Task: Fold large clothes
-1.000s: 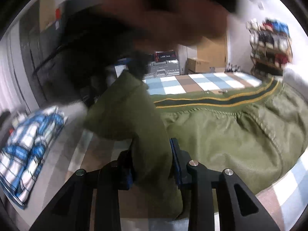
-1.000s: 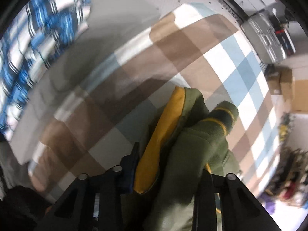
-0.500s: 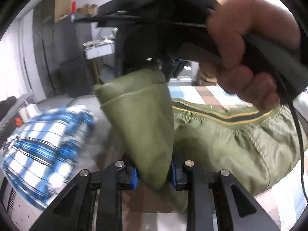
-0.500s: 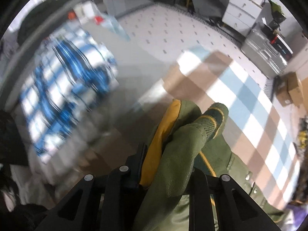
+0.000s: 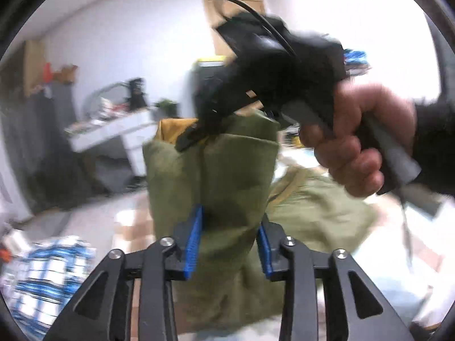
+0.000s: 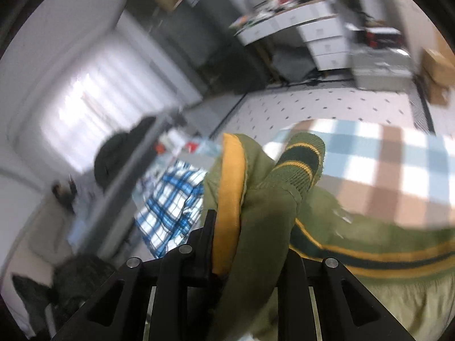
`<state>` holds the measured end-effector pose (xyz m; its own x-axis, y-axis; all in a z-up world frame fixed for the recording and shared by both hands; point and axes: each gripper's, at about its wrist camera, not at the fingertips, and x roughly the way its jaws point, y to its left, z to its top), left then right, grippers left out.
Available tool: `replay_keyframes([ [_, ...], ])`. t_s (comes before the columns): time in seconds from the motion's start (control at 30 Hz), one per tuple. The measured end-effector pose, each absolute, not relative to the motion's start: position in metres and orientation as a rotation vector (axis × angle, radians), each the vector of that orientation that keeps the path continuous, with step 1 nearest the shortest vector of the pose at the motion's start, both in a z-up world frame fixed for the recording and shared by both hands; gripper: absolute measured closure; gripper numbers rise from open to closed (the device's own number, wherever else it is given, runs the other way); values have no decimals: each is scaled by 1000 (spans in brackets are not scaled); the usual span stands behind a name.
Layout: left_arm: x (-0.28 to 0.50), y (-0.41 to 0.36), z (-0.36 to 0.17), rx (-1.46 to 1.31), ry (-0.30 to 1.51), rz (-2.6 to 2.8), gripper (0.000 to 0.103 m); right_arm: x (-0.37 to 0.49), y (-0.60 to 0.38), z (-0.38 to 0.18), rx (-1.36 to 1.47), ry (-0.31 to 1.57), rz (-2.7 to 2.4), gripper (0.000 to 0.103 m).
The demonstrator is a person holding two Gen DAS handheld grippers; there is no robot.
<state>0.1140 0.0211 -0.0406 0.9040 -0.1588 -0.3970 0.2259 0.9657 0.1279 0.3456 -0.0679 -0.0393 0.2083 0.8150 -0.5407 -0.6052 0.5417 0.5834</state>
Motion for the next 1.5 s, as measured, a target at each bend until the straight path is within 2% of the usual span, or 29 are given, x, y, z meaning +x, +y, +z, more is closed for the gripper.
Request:
replay_keyframes([
  [0.07, 112, 26, -34, 67, 441, -272, 45, 346, -94, -49, 299, 919, 982, 83],
  [0.17, 113, 59, -31, -105, 486, -326, 29, 350, -118, -62, 355, 926, 965, 83],
  [0.3, 133, 80, -33, -72, 472, -176, 29, 347, -129, -71, 365, 914, 957, 83],
  [0.43, 173, 75, -38, -126, 552, -363, 29, 349, -144, -84, 398, 920, 945, 83],
  [0.57, 212, 52, -84, -246, 734, -610, 31, 344, -157, -87, 398, 931, 922, 83],
  [0.7, 227, 55, -112, -407, 784, -703, 32, 343, -167, -101, 370, 981, 857, 82],
  [0.83, 223, 62, -92, -458, 803, -736, 34, 342, -185, -119, 423, 1005, 841, 82],
  [0.97, 242, 65, -57, -398, 718, -706, 32, 335, -190, -124, 450, 996, 832, 81],
  [1.03, 272, 55, -67, -316, 762, -676, 33, 332, -189, -124, 456, 991, 823, 81],
  [1.17, 309, 46, -110, -470, 901, -736, 33, 328, -187, -123, 423, 997, 768, 81],
  [1.27, 290, 63, -95, -555, 856, -679, 36, 328, -192, -128, 461, 1007, 776, 81],
  [1.37, 235, 74, -67, -580, 734, -730, 34, 327, -193, -128, 458, 994, 784, 81],
  [1.5, 195, 79, -85, -638, 705, -802, 33, 329, -195, -132, 485, 998, 778, 79],
])
